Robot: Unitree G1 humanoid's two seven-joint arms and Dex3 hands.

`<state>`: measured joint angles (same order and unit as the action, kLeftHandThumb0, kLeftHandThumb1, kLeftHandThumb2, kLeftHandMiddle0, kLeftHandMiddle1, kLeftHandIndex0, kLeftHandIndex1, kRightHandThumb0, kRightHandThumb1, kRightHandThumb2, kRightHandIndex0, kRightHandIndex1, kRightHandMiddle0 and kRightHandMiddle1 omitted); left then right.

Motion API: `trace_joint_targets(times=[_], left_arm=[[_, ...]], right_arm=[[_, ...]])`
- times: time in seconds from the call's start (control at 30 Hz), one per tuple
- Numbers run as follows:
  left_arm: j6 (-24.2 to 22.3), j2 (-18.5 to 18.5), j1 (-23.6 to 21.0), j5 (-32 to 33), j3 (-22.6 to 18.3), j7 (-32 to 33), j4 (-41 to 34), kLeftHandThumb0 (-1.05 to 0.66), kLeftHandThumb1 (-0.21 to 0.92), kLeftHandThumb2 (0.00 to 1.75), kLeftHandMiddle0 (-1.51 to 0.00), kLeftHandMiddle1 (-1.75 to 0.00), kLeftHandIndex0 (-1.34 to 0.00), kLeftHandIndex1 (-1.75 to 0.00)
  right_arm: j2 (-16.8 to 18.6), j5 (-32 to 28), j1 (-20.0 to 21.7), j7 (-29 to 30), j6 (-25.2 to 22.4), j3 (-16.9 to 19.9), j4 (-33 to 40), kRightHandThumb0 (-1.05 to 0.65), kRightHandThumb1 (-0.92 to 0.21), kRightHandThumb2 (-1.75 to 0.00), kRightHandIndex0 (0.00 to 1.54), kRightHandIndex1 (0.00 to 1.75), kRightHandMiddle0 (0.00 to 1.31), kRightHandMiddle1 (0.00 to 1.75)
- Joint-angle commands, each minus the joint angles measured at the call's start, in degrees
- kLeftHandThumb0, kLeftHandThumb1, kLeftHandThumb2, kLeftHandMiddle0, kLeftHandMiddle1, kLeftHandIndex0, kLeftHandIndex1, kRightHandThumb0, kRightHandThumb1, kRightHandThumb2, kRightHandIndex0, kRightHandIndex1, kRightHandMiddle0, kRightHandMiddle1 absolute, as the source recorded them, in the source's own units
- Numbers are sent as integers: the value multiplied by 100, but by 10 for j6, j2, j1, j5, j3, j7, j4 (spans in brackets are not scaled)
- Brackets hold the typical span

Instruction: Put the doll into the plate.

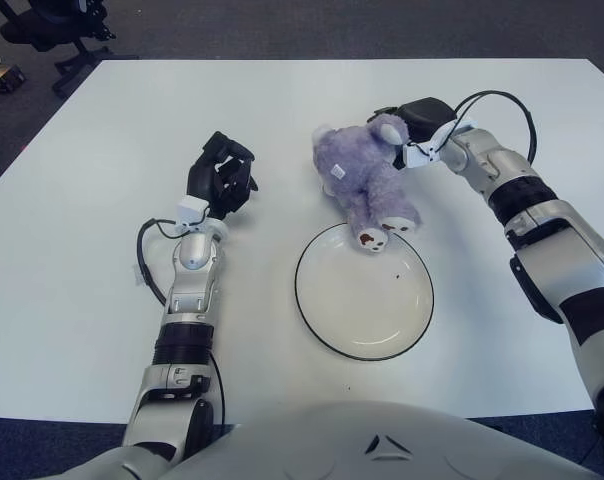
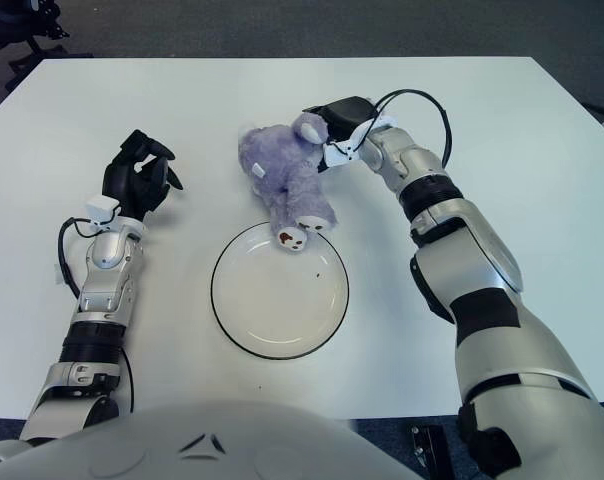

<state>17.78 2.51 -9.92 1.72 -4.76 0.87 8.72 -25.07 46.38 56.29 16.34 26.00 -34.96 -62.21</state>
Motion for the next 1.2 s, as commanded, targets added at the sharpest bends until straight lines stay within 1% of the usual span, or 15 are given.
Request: trace_joint_targets(times=[0.0,0.03,0.07,0.1,0.2,0.23,0.3,0.4,0.6,0.7,0.83,0.9,1.03,1.1,1.17], left_arm=[[4,-15,33,0,4,5,19,-26,92,44,-90,-175,-55,-175],[4,-15,33,0,4,5,20,-26,92,44,-90,-175,-55,-175],[4,-15,33,0,4,5,20,-26,92,44,-90,-175,-55,-175],[4,-15,33,0,4,5,20,-26,92,44,-90,-175,-55,-175],[4,-16,34,-1,4,6,19,-26,92,44,-90,-175,-55,-175],[4,-16,34,-1,4,6,19,-26,92,44,-90,-175,-55,-175],[4,-16,34,-1,4,6,18,-26,92,44,-90,-175,-55,-175],[4,-17,34,-2,5,6,17,-26,92,44,-89,-175,-55,-175],[3,-17,34,-2,5,6,17,-26,92,44,-89,-175,-55,-175],[4,-17,33,-3,5,7,19,-26,92,44,-89,-175,-55,-175],[4,-18,33,-3,5,8,20,-26,92,44,-89,-175,-55,-175],[4,-18,33,-3,5,8,20,-26,92,44,-89,-175,-55,-175],[5,-18,33,-3,5,8,20,-26,92,44,-89,-175,-55,-175],[5,-19,31,-4,6,9,22,-26,92,44,-89,-175,-55,-175],[5,-20,30,-5,7,9,23,-26,92,44,-89,-175,-55,-175]], right_arm=[[2,27,-23,10,4,-23,-21,-1,-82,-45,36,153,49,138],[2,28,-22,16,4,-26,-22,-1,-79,-51,35,155,48,141],[2,29,-21,20,3,-28,-24,-1,-69,-71,36,159,44,153],[2,27,-21,24,6,-27,-26,0,-63,-83,37,162,42,161],[1,7,-22,21,25,-15,-35,0,-49,-107,46,166,40,170],[1,-6,-22,14,36,-6,-40,0,-47,-110,47,167,39,171],[1,-25,-21,0,51,8,-49,0,-37,-124,53,171,41,173],[-1,-44,-15,-19,64,21,-59,0,-30,-133,59,174,45,173],[-1,-50,-13,-28,70,25,-63,0,-26,-138,61,175,48,172],[-7,-83,13,-88,72,51,-63,0,-26,-139,62,175,48,172],[-14,-107,35,-148,67,69,-56,0,-25,-140,62,175,47,173],[-16,-112,39,-165,66,74,-52,0,-25,-140,62,175,47,174],[-16,-112,38,-175,64,80,-48,0,-25,-140,62,175,47,174],[-24,-127,67,-229,61,94,-50,0,-27,-136,62,171,45,175],[-29,-135,82,-258,58,102,-50,0,-30,-131,63,166,43,175]])
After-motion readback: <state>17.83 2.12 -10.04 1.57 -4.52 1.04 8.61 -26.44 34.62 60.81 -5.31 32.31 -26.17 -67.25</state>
